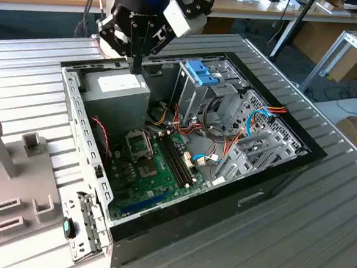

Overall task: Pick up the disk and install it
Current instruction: 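Reach for the disk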

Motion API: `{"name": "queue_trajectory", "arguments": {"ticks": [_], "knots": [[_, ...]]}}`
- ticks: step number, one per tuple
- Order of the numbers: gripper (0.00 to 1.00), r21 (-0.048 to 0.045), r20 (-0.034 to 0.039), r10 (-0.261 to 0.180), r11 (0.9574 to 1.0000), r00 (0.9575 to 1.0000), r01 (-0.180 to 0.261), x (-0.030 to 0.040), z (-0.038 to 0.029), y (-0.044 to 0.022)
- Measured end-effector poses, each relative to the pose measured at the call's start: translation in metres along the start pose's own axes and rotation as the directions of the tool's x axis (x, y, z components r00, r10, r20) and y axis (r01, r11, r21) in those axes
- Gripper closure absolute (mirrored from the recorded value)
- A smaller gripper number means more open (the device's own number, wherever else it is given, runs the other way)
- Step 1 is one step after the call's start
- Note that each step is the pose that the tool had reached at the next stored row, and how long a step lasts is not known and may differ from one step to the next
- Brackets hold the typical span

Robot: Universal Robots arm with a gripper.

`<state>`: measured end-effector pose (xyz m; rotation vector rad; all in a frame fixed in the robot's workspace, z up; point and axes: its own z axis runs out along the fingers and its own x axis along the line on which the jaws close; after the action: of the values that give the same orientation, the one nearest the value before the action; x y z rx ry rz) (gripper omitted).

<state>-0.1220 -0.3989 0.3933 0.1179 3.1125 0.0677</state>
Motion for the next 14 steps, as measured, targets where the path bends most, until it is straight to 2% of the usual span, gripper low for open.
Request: {"name": "queue_trajectory", "arguments": {"ticks": [14], "knots": [[0.89,0.0000,0.0000,0.000,1.0000,1.0000,0.000,0.0010,0.0000,0.0000]]}}
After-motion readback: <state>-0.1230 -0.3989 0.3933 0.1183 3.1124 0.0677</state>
